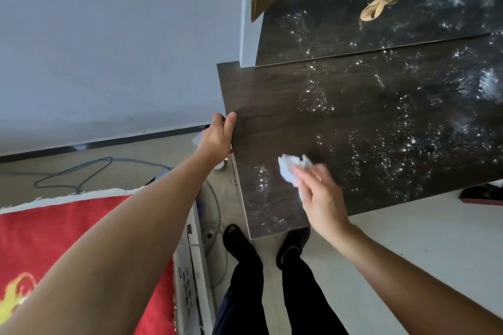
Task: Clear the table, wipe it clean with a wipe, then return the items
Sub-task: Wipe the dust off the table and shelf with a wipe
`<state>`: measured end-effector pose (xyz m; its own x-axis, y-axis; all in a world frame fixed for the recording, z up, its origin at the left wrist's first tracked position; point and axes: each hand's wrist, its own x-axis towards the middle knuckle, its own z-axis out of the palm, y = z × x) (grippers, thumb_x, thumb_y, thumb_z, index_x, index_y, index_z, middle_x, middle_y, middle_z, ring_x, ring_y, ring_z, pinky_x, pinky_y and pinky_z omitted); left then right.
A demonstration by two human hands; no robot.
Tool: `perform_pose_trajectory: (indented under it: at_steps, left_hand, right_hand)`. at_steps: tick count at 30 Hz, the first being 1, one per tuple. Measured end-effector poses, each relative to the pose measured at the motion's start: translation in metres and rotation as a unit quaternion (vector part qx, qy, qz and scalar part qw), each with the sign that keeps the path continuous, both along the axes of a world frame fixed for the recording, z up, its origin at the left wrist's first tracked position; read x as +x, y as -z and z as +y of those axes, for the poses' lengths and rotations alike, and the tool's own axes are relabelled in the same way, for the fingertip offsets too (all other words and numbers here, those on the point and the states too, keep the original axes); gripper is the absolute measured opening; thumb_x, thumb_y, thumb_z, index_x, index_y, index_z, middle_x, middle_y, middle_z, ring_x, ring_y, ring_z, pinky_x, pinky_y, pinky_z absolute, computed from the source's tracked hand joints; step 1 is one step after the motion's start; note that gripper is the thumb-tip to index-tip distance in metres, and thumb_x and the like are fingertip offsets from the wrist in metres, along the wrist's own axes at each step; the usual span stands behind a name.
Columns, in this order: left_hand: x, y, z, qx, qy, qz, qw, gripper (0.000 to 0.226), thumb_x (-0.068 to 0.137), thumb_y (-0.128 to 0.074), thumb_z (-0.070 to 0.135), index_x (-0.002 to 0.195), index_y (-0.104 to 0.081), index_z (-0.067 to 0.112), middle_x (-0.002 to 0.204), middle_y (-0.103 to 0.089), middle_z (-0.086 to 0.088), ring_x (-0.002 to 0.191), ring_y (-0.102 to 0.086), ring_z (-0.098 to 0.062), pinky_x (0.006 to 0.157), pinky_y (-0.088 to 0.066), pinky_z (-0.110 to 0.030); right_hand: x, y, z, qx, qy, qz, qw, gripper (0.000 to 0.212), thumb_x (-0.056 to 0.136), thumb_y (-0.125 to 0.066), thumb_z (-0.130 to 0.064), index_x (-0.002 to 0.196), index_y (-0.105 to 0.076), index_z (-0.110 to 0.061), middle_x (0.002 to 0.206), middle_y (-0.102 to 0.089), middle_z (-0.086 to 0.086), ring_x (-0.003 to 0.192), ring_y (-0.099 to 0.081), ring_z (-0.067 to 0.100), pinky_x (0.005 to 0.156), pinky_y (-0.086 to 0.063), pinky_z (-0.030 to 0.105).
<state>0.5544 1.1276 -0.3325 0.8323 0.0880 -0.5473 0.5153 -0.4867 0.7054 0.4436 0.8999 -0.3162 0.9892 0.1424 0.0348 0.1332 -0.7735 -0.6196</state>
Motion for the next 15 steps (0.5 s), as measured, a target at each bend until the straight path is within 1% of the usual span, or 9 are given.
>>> perform_pose_trajectory:
  at_steps: [2,3,4,7,9,11,14,15]
  left_hand:
    - [0.003,-0.002,0.003,-0.021,0.007,0.017,1.0,0.054,0.095,-0.028,0.058,0.103,-0.042,0.006,0.084,-0.057,-0.019,0.07,-0.064,-0.037,0.059,-0.058,-0.049]
    - [0.004,-0.003,0.005,-0.034,0.011,0.029,0.999,0.053,0.095,-0.029,0.058,0.103,-0.041,0.007,0.085,-0.056,-0.019,0.069,-0.065,-0.036,0.057,-0.058,-0.048]
    - [0.006,-0.004,0.007,-0.05,0.012,0.042,0.998,0.052,0.095,-0.031,0.058,0.102,-0.041,0.008,0.087,-0.057,-0.02,0.068,-0.065,-0.035,0.056,-0.058,-0.046]
    - [0.01,-0.007,0.014,-0.087,0.021,0.084,0.992,0.05,0.094,-0.033,0.057,0.105,-0.042,0.009,0.094,-0.06,-0.023,0.071,-0.066,-0.033,0.059,-0.059,-0.044]
    - [0.012,-0.009,0.017,-0.095,0.027,0.099,0.99,0.051,0.094,-0.034,0.058,0.107,-0.042,0.009,0.096,-0.062,-0.025,0.073,-0.067,-0.032,0.063,-0.06,-0.046]
    - [0.013,-0.009,0.018,-0.1,0.023,0.101,0.99,0.052,0.093,-0.036,0.058,0.107,-0.043,0.009,0.096,-0.062,-0.026,0.073,-0.067,-0.033,0.064,-0.059,-0.047]
    - [0.013,-0.009,0.017,-0.092,0.02,0.094,0.991,0.052,0.094,-0.036,0.058,0.109,-0.043,0.008,0.094,-0.062,-0.024,0.074,-0.067,-0.034,0.065,-0.059,-0.047]
    - [0.013,-0.008,0.017,-0.092,0.017,0.09,0.992,0.052,0.094,-0.036,0.057,0.108,-0.044,0.008,0.093,-0.062,-0.024,0.072,-0.067,-0.033,0.064,-0.059,-0.046]
  right_hand:
    - [0.032,0.004,0.017,-0.021,0.056,-0.012,0.998,0.032,0.085,-0.059,-0.002,0.112,-0.067,-0.017,0.097,-0.055,0.01,0.072,-0.061,0.026,0.06,-0.053,0.033]
    - [0.041,0.003,0.031,-0.023,0.049,-0.011,0.998,0.034,0.083,-0.059,0.002,0.11,-0.068,-0.017,0.098,-0.055,0.011,0.072,-0.061,0.028,0.06,-0.054,0.037]
    - [0.042,0.003,0.044,-0.022,0.015,-0.005,1.0,0.037,0.081,-0.059,0.005,0.108,-0.068,-0.018,0.099,-0.055,0.011,0.074,-0.061,0.029,0.06,-0.055,0.038]
    - [0.014,0.0,0.055,-0.012,-0.157,0.004,0.987,0.037,0.078,-0.058,0.007,0.103,-0.068,-0.018,0.091,-0.054,0.007,0.077,-0.055,0.024,0.063,-0.05,0.037]
    - [-0.002,-0.005,0.039,-0.004,-0.214,0.024,0.977,0.034,0.08,-0.057,0.006,0.103,-0.068,-0.017,0.088,-0.053,0.005,0.079,-0.053,0.02,0.065,-0.047,0.035]
    - [0.006,-0.006,0.025,0.008,-0.191,0.035,0.981,0.028,0.083,-0.057,0.003,0.103,-0.07,-0.012,0.09,-0.055,0.005,0.081,-0.056,0.019,0.07,-0.048,0.031]
    - [0.041,0.003,0.038,0.023,-0.072,0.007,0.997,0.022,0.085,-0.06,0.0,0.102,-0.071,-0.009,0.094,-0.059,0.007,0.084,-0.06,0.021,0.074,-0.049,0.03]
    - [0.048,0.003,0.051,0.024,-0.061,0.0,0.998,0.024,0.084,-0.06,0.002,0.101,-0.071,-0.01,0.094,-0.059,0.007,0.085,-0.059,0.021,0.075,-0.049,0.029]
